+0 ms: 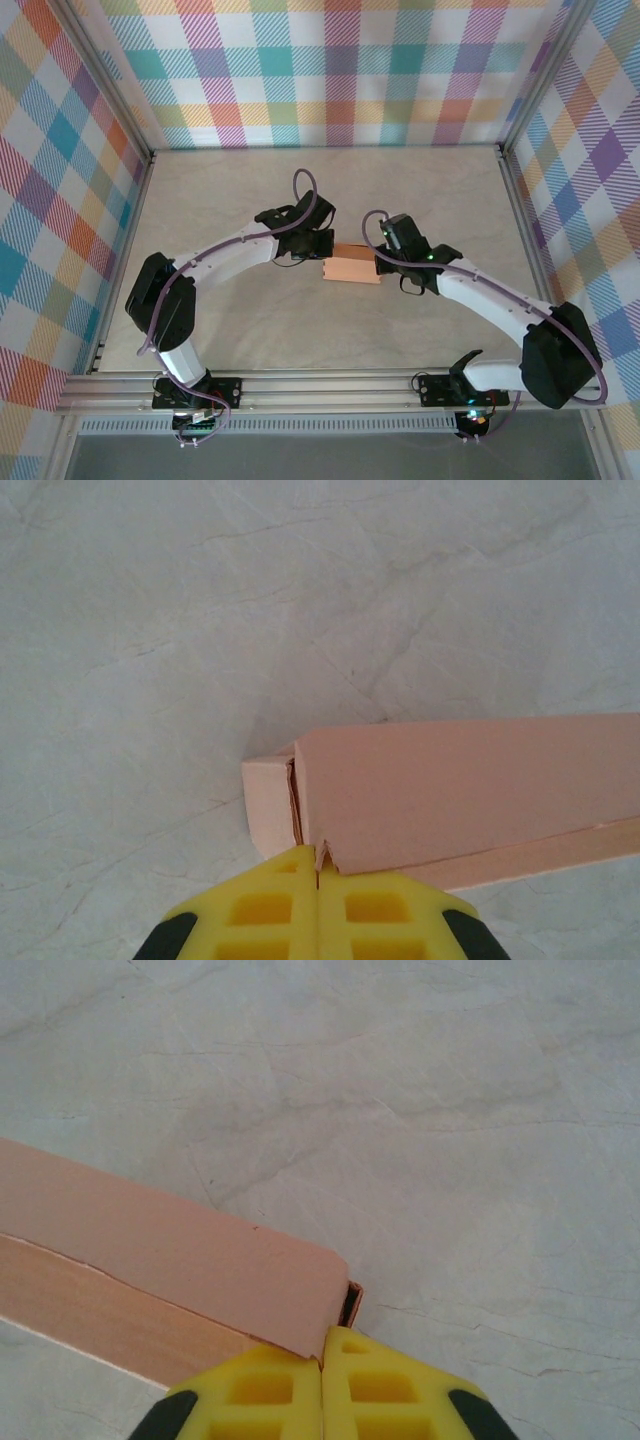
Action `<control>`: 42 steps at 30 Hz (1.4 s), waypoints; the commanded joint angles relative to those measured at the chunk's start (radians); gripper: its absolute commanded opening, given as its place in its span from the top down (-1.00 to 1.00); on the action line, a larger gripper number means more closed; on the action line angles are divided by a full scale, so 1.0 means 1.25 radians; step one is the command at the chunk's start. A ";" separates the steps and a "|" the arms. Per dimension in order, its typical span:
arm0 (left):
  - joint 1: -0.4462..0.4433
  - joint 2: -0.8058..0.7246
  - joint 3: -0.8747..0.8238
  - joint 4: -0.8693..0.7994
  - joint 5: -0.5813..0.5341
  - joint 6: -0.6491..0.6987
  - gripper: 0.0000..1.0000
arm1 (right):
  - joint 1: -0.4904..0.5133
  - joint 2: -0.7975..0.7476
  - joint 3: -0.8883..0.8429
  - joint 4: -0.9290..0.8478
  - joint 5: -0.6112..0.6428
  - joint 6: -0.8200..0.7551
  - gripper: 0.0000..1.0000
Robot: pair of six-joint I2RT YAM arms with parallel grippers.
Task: Fold the paper box
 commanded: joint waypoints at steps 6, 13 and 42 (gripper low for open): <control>-0.013 -0.016 -0.031 -0.042 -0.063 0.049 1.00 | 0.012 -0.114 -0.010 0.031 -0.062 -0.026 -0.02; -0.022 -0.025 -0.054 -0.007 -0.065 0.066 1.00 | 0.002 -0.129 0.030 0.010 -0.013 0.039 -0.52; -0.054 -0.105 -0.125 0.047 -0.036 0.094 0.73 | -0.102 0.082 -0.039 0.142 -0.183 0.309 0.01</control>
